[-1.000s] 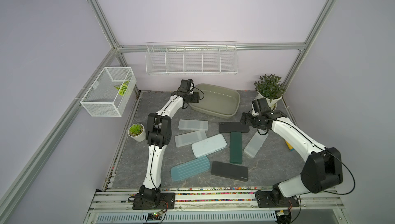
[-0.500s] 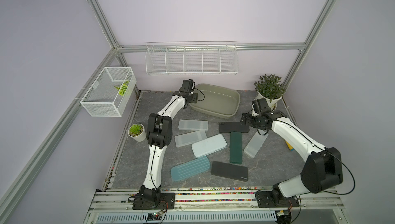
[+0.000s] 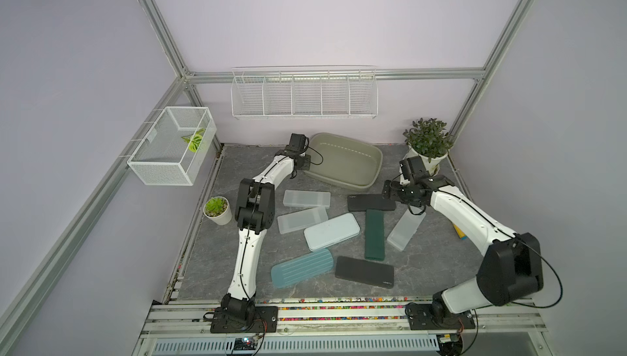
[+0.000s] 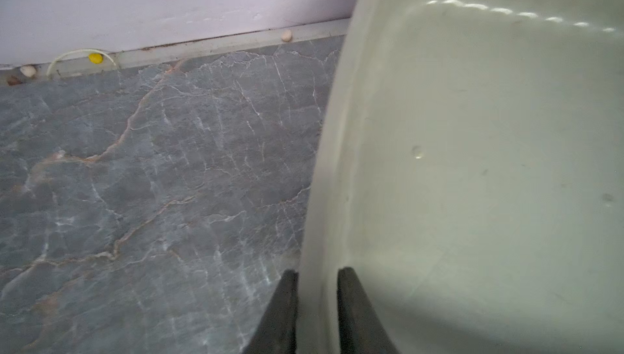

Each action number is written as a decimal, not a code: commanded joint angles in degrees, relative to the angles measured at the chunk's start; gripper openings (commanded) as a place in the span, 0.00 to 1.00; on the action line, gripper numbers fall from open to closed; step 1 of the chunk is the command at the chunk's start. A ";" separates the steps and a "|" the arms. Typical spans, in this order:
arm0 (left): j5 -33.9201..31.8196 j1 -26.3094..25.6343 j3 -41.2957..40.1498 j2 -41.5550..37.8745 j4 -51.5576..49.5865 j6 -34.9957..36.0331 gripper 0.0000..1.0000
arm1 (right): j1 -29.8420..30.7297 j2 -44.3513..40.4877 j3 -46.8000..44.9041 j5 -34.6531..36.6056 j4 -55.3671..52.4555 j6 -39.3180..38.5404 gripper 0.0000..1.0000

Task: Put the pencil case into the storage box
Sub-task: Move the storage box to the center of the board.

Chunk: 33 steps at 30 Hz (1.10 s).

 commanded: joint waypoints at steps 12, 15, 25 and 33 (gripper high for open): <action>-6.37 0.04 -22.81 -13.90 -3.61 -9.39 0.11 | -0.08 -3.80 -5.40 -1.04 -0.52 1.44 0.95; -8.77 0.12 -24.86 -16.13 -5.93 -14.13 0.11 | -0.04 -4.73 -6.35 -1.08 -0.54 1.76 0.95; -9.09 0.03 -28.87 -20.30 -11.12 -23.24 0.10 | -0.13 -4.36 -6.08 3.40 -9.48 12.71 0.98; -7.42 -0.15 -33.35 -24.25 -11.94 -24.48 0.12 | -0.35 -3.43 -8.27 6.84 -13.67 19.48 0.99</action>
